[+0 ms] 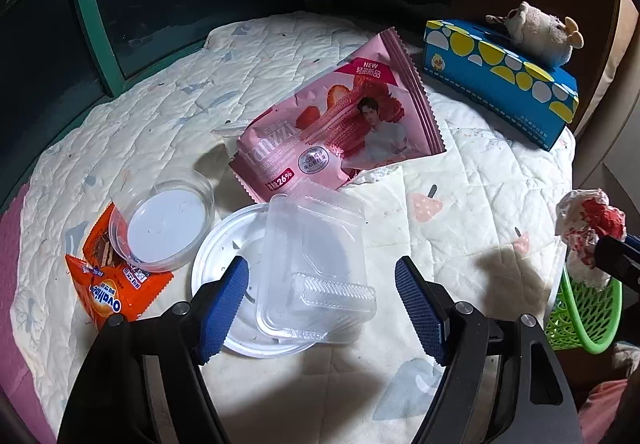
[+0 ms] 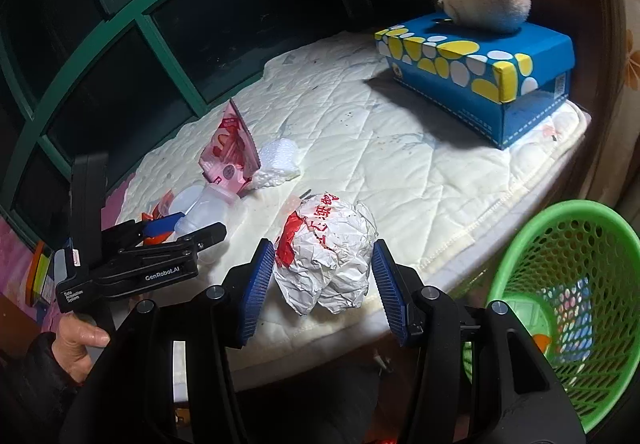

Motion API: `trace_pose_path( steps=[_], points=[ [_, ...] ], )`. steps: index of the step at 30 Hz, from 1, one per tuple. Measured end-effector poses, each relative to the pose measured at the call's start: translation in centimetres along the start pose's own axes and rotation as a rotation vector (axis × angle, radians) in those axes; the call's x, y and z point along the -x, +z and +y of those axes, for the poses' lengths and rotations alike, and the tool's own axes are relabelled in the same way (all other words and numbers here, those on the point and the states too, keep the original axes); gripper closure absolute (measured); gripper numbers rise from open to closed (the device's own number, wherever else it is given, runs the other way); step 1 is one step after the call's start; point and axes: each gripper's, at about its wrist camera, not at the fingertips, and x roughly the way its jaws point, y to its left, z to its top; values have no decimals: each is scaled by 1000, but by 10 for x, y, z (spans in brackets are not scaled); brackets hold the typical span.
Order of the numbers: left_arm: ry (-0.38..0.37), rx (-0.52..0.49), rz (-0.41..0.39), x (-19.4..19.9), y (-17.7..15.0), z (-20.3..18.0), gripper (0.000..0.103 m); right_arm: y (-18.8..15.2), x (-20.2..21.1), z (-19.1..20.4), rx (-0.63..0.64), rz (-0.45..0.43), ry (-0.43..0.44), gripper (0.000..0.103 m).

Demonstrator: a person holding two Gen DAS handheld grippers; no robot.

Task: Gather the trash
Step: 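Grasp the crumpled white paper with the right tool and lift it, then carry the paper to the basket with the right tool while the left tool grasps the clear container, then open the right tool over the basket while the left tool drops the clear container in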

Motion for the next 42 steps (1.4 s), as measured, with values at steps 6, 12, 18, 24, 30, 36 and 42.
trace_pose_path(
  steps=[6, 12, 18, 24, 30, 36, 42],
  points=[
    [37, -26, 11, -10, 2, -2, 39, -7, 13, -19, -31, -9, -40, 52],
    [20, -18, 7, -11, 1, -2, 49, -18, 26, -39, -63, -14, -85, 52],
    [-12, -7, -11, 0, -1, -1, 49, -29, 41, -62, -104, -19, -134, 52],
    [-56, 8, -30, 19, -5, -3, 49, -39, 55, -92, -167, -28, -202, 52],
    [-123, 8, -43, 43, -12, -11, 49, -46, 58, -123, -204, -1, -276, 51],
    [-202, -13, -51, 58, -10, -34, 49, -54, 57, -149, -239, 19, -325, 48],
    [-270, -68, -49, 62, -3, -74, 49, -61, 61, -166, -278, 20, -343, 38]
  ],
)
